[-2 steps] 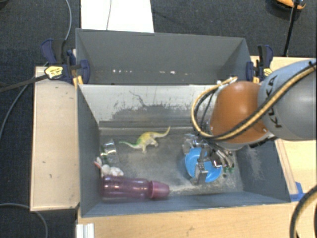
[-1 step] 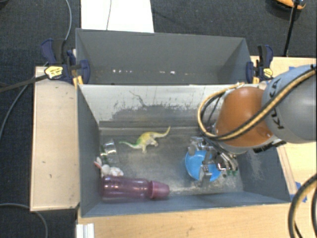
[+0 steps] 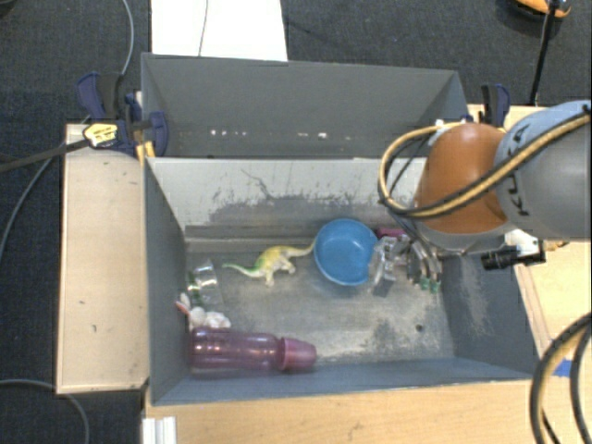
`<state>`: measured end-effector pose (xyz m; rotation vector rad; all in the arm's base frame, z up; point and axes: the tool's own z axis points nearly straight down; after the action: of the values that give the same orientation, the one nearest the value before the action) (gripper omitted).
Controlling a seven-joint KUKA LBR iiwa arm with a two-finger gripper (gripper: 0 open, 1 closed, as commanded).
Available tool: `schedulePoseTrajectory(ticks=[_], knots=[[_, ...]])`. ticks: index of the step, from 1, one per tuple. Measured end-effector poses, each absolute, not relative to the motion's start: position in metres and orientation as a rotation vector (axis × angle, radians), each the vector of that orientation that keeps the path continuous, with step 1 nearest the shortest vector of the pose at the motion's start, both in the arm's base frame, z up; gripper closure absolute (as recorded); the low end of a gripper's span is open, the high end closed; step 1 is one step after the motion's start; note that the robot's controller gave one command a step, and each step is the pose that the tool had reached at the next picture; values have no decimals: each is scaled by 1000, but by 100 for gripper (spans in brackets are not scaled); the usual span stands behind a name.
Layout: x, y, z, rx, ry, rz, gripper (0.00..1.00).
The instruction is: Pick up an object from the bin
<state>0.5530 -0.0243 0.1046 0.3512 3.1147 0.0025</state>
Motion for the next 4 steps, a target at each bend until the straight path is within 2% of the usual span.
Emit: schedulePoseTrajectory(ticks=[1, 4], knots=[[553, -24, 105, 353, 3115, 3, 0], [551, -24, 105, 363, 3111, 4, 0]])
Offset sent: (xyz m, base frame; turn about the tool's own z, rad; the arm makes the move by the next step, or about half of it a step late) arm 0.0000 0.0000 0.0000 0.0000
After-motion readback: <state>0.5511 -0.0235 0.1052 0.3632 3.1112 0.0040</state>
